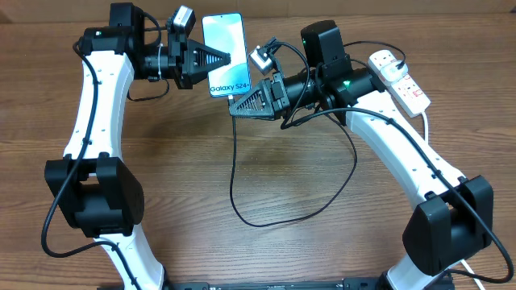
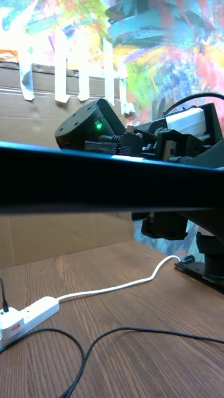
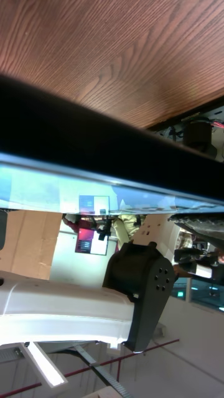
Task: Plug charger to phone and switch on socket
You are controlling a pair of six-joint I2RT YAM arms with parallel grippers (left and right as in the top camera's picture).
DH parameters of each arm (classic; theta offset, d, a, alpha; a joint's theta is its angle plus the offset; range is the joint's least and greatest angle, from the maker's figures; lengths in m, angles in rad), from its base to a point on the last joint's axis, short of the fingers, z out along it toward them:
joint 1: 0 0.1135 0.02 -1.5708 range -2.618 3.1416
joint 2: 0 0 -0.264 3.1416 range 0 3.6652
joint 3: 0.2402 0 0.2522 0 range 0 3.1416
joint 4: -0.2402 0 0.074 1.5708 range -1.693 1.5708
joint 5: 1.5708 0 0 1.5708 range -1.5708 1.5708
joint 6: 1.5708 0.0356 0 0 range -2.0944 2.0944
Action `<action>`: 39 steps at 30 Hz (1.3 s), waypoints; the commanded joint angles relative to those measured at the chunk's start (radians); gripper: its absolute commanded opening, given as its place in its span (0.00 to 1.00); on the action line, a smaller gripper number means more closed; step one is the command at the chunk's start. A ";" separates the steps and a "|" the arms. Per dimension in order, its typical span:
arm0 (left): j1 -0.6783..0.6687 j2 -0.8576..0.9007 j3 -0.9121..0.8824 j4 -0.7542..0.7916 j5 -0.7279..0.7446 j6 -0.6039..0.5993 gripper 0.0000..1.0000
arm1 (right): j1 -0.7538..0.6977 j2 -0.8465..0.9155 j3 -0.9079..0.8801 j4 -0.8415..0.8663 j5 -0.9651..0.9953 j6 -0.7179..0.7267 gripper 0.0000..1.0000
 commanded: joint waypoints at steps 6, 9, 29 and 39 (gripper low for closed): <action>-0.006 -0.006 0.009 -0.006 0.048 0.011 0.04 | -0.020 0.003 0.005 0.013 0.056 0.005 0.04; -0.006 -0.006 0.009 -0.007 0.048 0.011 0.04 | -0.020 0.003 0.005 0.030 0.056 0.008 0.04; -0.006 -0.006 0.009 -0.014 0.048 -0.011 0.04 | -0.007 0.003 0.005 0.070 0.172 0.030 0.04; -0.006 -0.006 0.009 -0.010 0.048 -0.011 0.04 | -0.008 0.003 0.005 0.073 0.125 0.031 0.04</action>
